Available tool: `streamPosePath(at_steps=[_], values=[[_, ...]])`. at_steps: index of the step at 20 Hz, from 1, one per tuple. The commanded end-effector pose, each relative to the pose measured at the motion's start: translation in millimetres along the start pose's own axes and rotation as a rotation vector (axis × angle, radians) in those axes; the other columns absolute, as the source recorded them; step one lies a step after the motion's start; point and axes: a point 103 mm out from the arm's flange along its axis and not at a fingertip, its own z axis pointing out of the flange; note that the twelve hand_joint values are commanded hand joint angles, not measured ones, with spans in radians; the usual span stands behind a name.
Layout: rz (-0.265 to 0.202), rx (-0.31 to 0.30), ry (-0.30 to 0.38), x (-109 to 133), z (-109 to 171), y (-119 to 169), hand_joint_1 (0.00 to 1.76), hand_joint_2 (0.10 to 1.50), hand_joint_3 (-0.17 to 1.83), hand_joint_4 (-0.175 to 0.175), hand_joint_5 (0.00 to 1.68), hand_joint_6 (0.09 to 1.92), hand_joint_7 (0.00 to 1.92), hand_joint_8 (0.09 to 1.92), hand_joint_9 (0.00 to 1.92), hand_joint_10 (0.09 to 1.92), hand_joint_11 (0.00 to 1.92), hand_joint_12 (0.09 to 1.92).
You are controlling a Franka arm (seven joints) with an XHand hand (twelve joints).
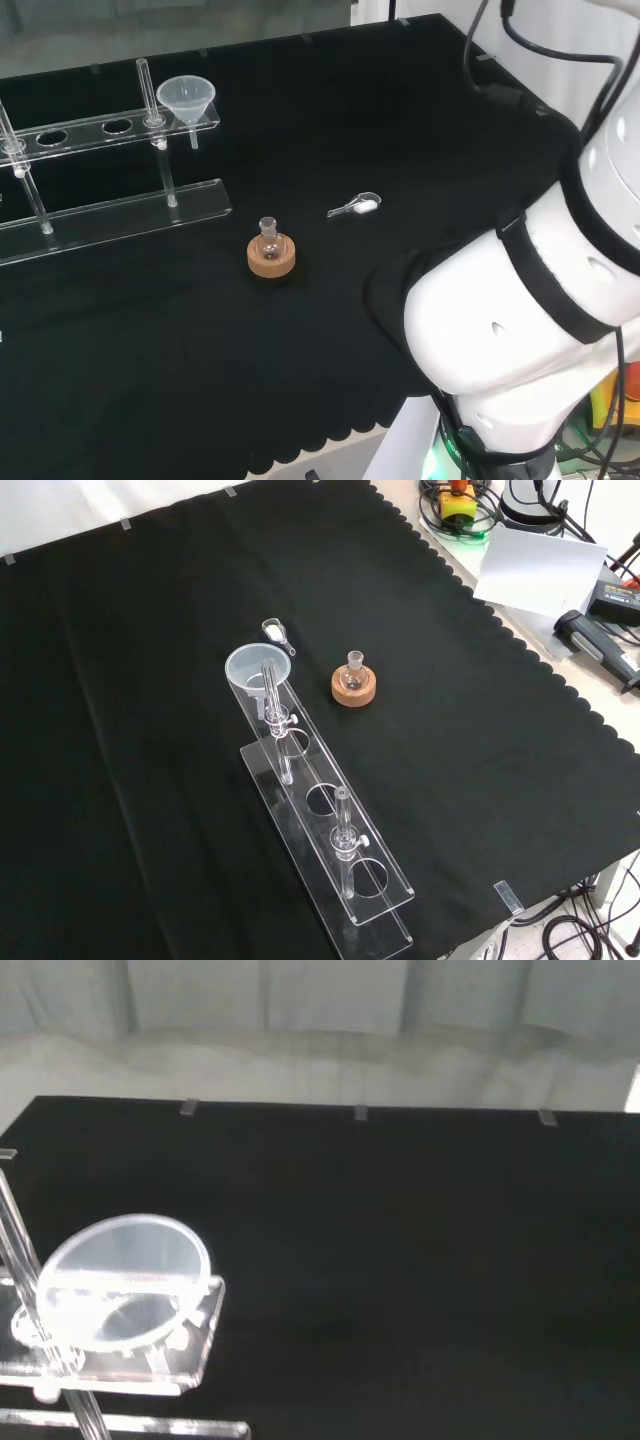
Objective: Pick up the funnel from the transparent funnel stand.
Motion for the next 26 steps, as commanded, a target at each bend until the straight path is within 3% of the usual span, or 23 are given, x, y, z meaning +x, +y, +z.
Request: streamPosePath(at_steps=[1,13,26], values=[[-0.047,-0.052,0.028,27.4,7.9,39.7,0.36,0.62,0.07,0.033,0.00,0.09,0.00,0.09,0.00,0.09,0.00,0.09],[-0.131,0.000,0.064,68.2,25.1,60.0,0.36,0.62,0.06,-0.012,0.00,0.09,0.00,0.09,0.00,0.09,0.00,0.09],[-0.118,0.032,0.095,80.4,35.9,57.4,0.35,0.63,0.06,-0.039,0.00,0.09,0.02,0.09,0.00,0.09,0.00,0.09]])
